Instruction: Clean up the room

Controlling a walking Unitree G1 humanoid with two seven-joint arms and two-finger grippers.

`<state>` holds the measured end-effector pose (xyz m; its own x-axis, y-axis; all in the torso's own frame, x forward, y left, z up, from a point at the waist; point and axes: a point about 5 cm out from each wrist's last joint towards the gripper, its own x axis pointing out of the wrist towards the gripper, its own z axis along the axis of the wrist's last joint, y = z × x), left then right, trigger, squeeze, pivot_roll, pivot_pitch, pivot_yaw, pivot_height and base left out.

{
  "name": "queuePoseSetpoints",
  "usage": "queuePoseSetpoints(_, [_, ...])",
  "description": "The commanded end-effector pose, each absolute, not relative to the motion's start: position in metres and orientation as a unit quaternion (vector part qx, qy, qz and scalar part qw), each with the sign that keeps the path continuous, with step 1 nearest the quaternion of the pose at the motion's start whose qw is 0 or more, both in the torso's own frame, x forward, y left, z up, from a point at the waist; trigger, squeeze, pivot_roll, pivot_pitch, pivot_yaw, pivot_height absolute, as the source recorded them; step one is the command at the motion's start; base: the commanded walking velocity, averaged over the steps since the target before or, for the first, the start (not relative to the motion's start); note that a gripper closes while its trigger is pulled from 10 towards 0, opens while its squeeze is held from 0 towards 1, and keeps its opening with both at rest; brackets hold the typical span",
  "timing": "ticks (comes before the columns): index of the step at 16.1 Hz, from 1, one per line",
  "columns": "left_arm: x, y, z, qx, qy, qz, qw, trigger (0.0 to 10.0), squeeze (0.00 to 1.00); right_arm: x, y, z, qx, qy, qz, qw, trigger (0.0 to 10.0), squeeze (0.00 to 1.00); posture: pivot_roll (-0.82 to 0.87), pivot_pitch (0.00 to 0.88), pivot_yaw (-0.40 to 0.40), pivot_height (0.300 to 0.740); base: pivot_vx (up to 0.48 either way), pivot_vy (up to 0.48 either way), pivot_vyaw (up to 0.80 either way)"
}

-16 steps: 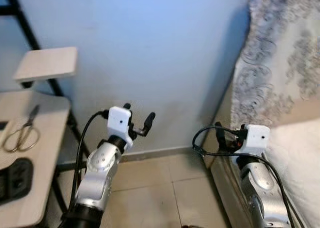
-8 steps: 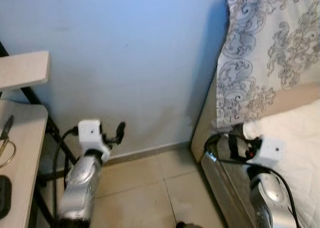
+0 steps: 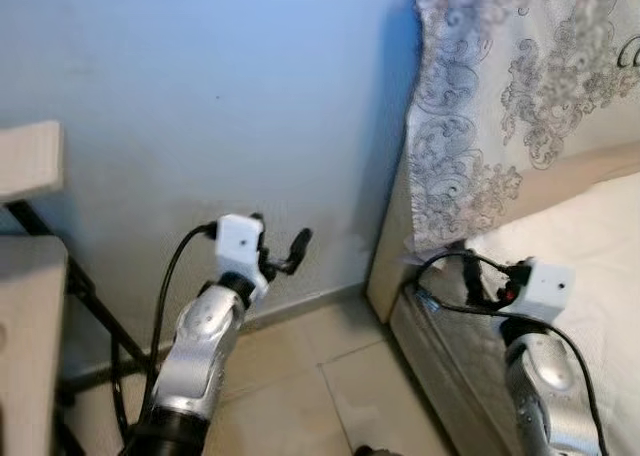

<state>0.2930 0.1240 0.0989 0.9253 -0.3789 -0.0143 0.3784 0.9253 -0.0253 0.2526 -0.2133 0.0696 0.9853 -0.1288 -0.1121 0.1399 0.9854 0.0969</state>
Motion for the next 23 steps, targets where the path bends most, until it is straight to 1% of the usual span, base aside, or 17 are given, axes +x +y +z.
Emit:
queuePoseSetpoints(1, [0.295, 0.128, 0.099, 0.002, 0.011, -0.195, 0.981, 10.0, 0.0, 0.256, -0.206, 0.071, 0.051, 0.048, -0.059, 0.996, 10.0, 0.0, -0.08, 0.0, 0.022, 0.74, 0.0, 0.0, -0.64])
queuePoseSetpoints(3, [0.298, 0.128, 0.1, 0.006, 0.01, -0.197, 0.98, 10.0, 0.0, 0.257, -0.205, 0.071, 0.051, 0.048, -0.059, 0.996, 10.0, 0.0, -0.08, 0.0, 0.026, 0.74, 0.0, 0.0, -0.64])
queuePoseSetpoints(4, [0.301, 0.128, 0.102, -0.001, 0.005, -0.198, 0.98, 10.0, 0.0, 0.258, -0.205, 0.071, 0.052, 0.047, -0.059, 0.996, 10.0, 0.0, -0.09, 0.0, 0.03, 0.74, 0.0, -0.469, -0.64])
queuePoseSetpoints(9, [0.304, 0.117, 0.106, 0.017, -0.007, -0.235, 0.972, 10.0, 0.0, 0.26, -0.202, 0.073, 0.047, 0.04, -0.06, 0.996, 10.0, 0.0, -0.1, 0.0, 0.038, 0.74, 0.0, -0.448, -0.64])
queuePoseSetpoints(14, [0.303, 0.115, 0.105, 0.0, -0.006, -0.237, 0.971, 10.0, 0.0, 0.258, -0.206, 0.074, 0.036, 0.036, -0.07, 0.996, 10.0, 0.0, -0.1, 0.0, 0.036, 0.74, 0.0, -0.429, -0.66])
queuePoseSetpoints(16, [0.305, 0.124, 0.099, -0.045, 0.009, -0.204, 0.978, 10.0, 0.0, 0.257, -0.209, 0.077, 0.021, 0.028, -0.079, 0.996, 10.0, 0.0, -0.1, 0.0, 0.033, 0.74, 0.133, 0.0, -0.66])
queuePoseSetpoints(17, [0.305, 0.124, 0.098, -0.048, 0.01, -0.202, 0.978, 10.0, 0.0, 0.257, -0.21, 0.077, 0.014, 0.026, -0.081, 0.996, 10.0, 0.0, -0.1, 0.0, 0.032, 0.74, 0.0, 0.0, -0.67])
queuePoseSetpoints(19, [0.305, 0.129, 0.098, -0.05, 0.002, -0.192, 0.98, 10.0, 0.0, 0.254, -0.215, 0.086, -0.031, -0.011, -0.101, 0.994, 10.0, 0.0, -0.1, 0.0, 0.027, 0.74, 0.0, 0.0, -0.66])
queuePoseSetpoints(21, [0.306, 0.133, 0.098, -0.04, -0.001, -0.187, 0.982, 10.0, 0.0, 0.254, -0.228, 0.088, -0.005, -0.011, -0.145, 0.989, 10.0, 0.0, -0.1, 0.0, 0.022, 0.74, 0.0, 0.0, -0.67])
queuePoseSetpoints(23, [0.31, 0.136, 0.1, -0.03, 0.001, -0.178, 0.984, 10.0, 0.0, 0.255, -0.232, 0.084, 0.009, 0.0, -0.155, 0.988, 10.0, 0.0, -0.1, 0.0, 0.021, 0.74, 0.0, 0.0, -0.68])
